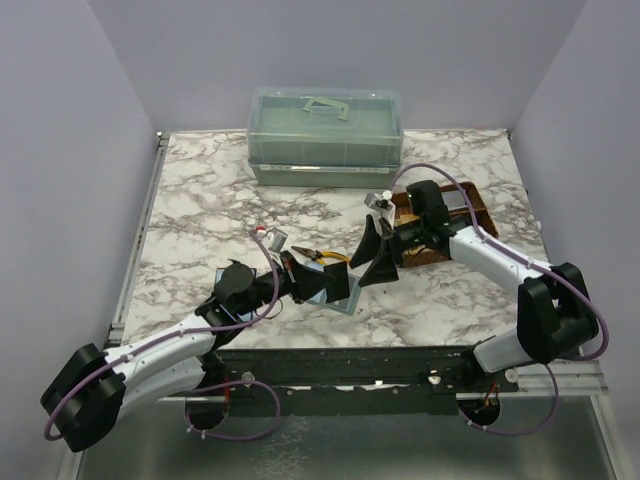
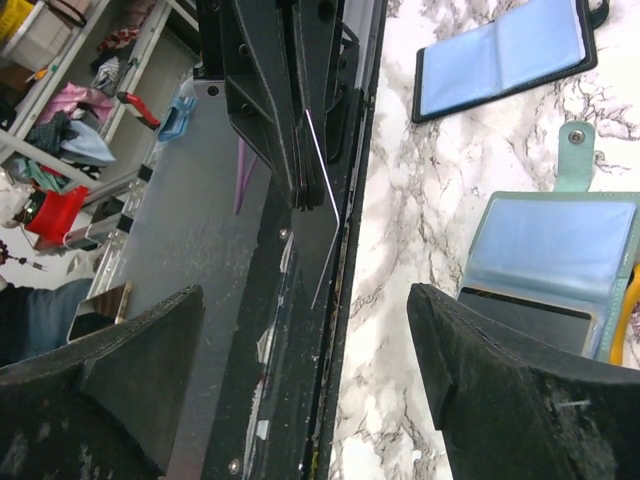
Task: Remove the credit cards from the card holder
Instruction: Place the credit card in the storage box.
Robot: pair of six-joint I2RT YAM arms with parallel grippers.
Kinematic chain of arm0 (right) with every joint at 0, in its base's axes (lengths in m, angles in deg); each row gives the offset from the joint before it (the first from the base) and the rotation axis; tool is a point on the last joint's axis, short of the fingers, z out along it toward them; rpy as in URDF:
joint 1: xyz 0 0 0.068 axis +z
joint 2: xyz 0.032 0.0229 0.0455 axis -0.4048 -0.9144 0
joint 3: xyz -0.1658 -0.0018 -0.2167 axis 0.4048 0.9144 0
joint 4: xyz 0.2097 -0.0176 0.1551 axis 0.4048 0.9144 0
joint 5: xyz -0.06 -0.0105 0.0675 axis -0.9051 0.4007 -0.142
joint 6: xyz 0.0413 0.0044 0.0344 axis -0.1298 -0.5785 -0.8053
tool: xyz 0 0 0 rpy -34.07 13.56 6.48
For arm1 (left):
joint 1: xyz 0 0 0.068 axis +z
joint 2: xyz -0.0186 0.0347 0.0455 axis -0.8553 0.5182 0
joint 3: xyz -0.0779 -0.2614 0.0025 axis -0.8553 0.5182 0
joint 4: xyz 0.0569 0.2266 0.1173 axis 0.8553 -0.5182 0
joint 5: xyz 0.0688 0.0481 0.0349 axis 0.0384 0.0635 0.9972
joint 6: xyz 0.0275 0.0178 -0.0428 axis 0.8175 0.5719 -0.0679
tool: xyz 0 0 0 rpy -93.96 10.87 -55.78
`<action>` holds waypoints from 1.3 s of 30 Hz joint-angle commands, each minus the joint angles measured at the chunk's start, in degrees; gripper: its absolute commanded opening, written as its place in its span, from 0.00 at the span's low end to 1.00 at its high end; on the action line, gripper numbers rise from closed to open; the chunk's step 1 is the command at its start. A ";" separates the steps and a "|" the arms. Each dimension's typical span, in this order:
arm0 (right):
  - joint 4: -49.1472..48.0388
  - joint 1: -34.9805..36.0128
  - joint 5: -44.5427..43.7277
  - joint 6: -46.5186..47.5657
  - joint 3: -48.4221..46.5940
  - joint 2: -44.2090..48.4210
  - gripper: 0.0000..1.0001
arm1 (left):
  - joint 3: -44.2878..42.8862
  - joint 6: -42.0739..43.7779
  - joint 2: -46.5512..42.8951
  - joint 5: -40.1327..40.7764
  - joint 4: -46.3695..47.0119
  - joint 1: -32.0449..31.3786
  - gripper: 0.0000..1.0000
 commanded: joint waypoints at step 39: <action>50.83 -17.20 -28.85 40.39 -24.42 -2.15 0.00 | 1.78 1.84 -22.72 14.83 -22.10 1.44 0.99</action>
